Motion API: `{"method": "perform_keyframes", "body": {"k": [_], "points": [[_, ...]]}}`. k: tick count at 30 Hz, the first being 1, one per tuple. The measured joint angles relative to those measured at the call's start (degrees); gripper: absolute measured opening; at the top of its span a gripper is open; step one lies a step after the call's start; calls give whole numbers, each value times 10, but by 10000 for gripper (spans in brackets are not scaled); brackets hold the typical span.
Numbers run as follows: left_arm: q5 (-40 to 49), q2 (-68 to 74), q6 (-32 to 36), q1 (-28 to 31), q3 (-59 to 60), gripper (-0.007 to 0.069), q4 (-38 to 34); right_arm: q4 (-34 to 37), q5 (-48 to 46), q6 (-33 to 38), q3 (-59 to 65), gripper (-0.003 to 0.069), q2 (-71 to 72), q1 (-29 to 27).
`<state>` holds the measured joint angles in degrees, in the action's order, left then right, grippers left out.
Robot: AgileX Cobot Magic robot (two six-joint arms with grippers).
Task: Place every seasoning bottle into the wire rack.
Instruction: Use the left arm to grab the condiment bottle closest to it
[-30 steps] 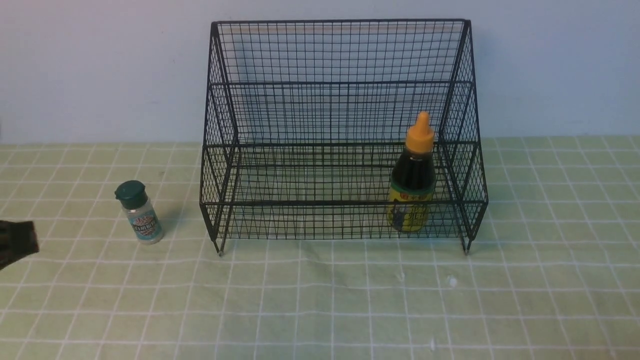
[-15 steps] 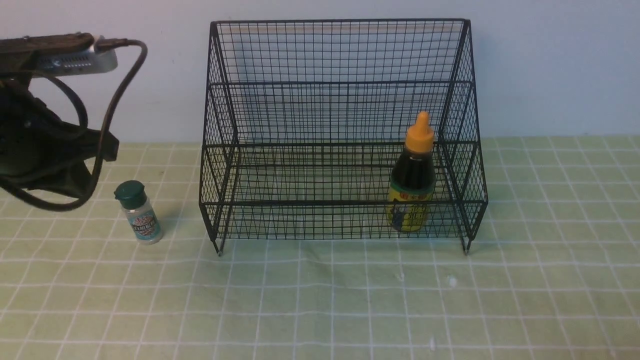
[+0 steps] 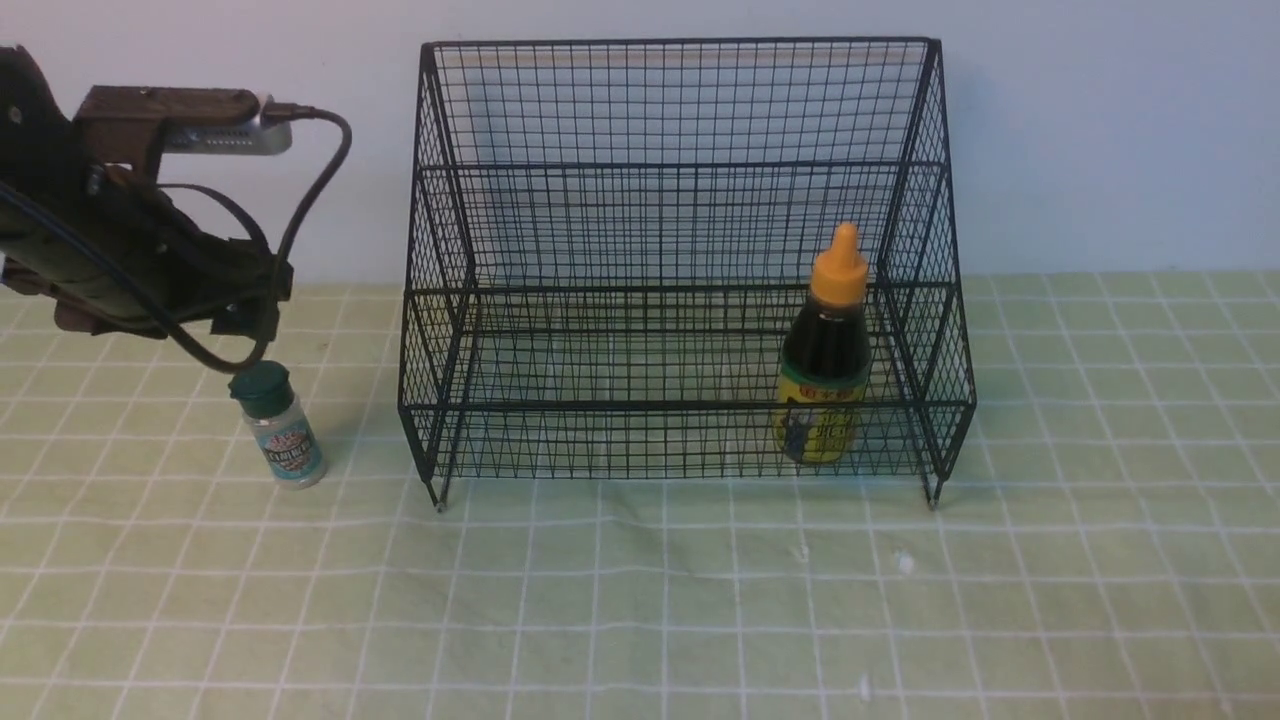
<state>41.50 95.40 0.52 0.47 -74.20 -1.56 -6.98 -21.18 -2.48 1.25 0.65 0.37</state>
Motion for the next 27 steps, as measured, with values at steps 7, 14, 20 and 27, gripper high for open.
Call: {"method": "perform_keyframes", "body": {"k": [7,14,20,27], "points": [[-51,73,0,0,0,623,6,0,0,0,0,-12,0,0],[-59,111,0,0,0,556,8,0,0,0,0,-12,0,0],[-56,126,0,0,0,388,5,0,0,0,0,-12,0,0],[6,112,1,0,-1,341,29,0,0,0,0,-12,0,0]]}}
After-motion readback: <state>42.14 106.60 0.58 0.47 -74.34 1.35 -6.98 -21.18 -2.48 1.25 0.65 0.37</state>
